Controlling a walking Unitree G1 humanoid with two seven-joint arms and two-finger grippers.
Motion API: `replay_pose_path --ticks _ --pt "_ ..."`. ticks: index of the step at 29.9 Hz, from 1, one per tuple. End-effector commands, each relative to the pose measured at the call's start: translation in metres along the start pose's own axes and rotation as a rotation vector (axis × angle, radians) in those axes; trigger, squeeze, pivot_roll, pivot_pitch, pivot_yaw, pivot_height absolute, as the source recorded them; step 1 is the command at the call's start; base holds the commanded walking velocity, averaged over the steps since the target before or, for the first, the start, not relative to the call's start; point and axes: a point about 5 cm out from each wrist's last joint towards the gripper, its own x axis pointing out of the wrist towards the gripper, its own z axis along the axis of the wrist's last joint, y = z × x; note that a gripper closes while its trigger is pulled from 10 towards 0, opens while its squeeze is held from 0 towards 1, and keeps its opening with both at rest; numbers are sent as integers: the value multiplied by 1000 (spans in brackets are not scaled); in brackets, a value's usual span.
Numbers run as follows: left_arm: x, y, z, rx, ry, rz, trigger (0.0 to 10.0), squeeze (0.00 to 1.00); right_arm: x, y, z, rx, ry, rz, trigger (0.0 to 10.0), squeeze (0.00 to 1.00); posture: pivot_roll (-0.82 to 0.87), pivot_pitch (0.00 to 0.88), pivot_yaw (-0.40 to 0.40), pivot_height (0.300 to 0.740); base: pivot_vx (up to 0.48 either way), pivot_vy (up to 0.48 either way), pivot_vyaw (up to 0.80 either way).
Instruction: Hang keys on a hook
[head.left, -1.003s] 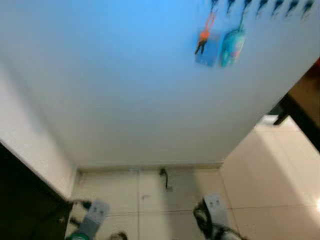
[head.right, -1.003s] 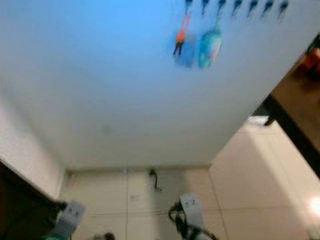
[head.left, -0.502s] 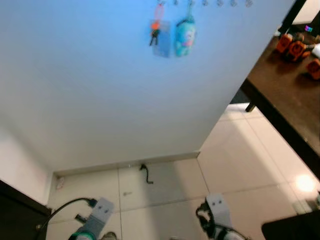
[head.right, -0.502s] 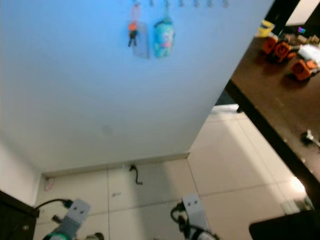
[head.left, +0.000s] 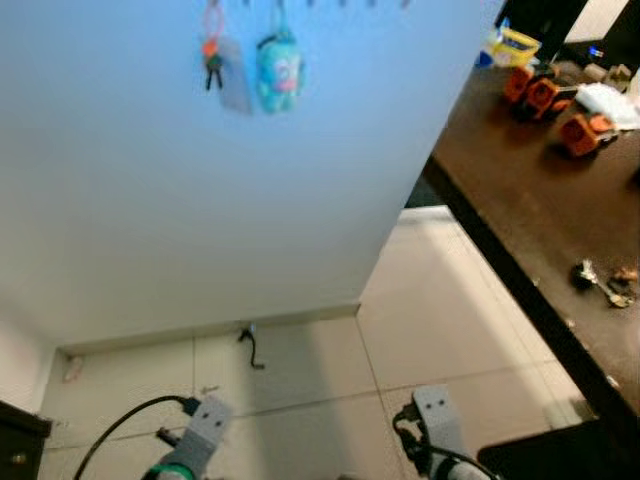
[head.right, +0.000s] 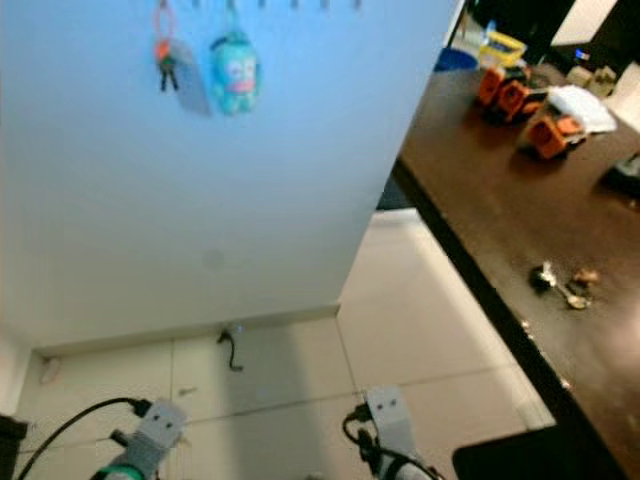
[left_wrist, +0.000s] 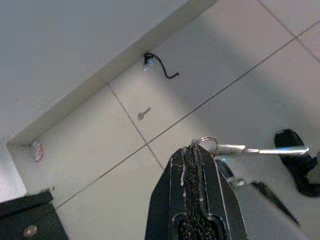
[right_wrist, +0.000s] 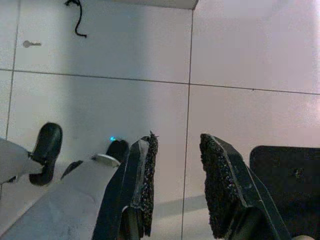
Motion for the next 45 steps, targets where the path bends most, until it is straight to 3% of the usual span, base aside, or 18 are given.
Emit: replay_pose_path --ticks 1,8,14,45 --pt "-1 2 -3 -24 14 12 10000 0 -2 3 -8 17 24 3 10000 0 -37 75 -48 740 0 0 0" --pt "7 10 21 -88 -75 58 10000 0 -1 2 -5 16 15 4 10000 0 -38 77 -51 740 0 0 0" --pt "11 10 34 -78 -133 58 10000 0 -1 2 -5 15 16 4 10000 0 -40 77 -51 740 102 0 0" --pt "10 10 33 -56 -127 56 10000 0 -2 2 -7 11 25 1 10000 0 -39 70 -47 740 448 0 0"
